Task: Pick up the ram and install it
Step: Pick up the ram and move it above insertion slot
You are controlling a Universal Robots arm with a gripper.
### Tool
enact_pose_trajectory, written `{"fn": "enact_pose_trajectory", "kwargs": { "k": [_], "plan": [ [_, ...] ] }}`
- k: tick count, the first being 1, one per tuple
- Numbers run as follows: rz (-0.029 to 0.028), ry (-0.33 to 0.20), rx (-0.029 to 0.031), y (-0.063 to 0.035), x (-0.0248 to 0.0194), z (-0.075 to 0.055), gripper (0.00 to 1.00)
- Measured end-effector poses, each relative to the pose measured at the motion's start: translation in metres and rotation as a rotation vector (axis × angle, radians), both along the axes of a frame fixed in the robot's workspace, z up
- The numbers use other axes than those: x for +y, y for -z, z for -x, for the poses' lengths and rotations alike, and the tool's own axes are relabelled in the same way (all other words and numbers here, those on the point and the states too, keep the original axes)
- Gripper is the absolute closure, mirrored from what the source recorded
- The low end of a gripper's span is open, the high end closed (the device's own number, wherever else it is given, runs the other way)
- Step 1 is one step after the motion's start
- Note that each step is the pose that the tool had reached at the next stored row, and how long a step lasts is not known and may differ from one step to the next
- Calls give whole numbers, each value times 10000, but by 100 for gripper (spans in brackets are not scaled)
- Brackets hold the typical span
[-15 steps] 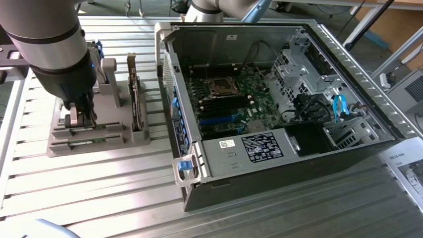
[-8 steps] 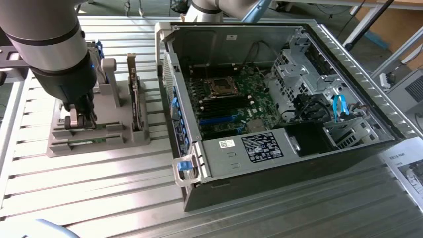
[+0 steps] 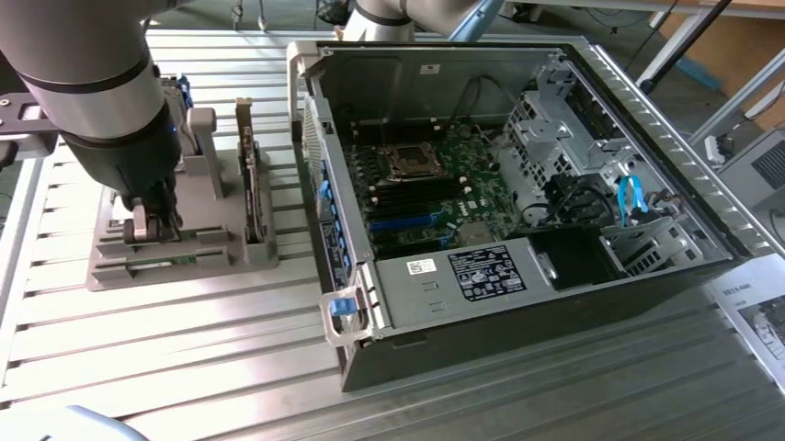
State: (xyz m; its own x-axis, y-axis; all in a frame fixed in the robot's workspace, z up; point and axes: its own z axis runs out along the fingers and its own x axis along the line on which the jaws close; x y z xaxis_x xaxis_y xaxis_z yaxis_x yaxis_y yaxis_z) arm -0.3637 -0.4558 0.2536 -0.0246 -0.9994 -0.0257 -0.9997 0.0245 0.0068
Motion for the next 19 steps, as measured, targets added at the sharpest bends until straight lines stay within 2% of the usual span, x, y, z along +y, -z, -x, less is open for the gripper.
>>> {"fn": "enact_pose_trajectory", "kwargs": {
  "k": [19],
  "plan": [
    [0, 0, -116, 232, 0, 0, 76]
  ]
}}
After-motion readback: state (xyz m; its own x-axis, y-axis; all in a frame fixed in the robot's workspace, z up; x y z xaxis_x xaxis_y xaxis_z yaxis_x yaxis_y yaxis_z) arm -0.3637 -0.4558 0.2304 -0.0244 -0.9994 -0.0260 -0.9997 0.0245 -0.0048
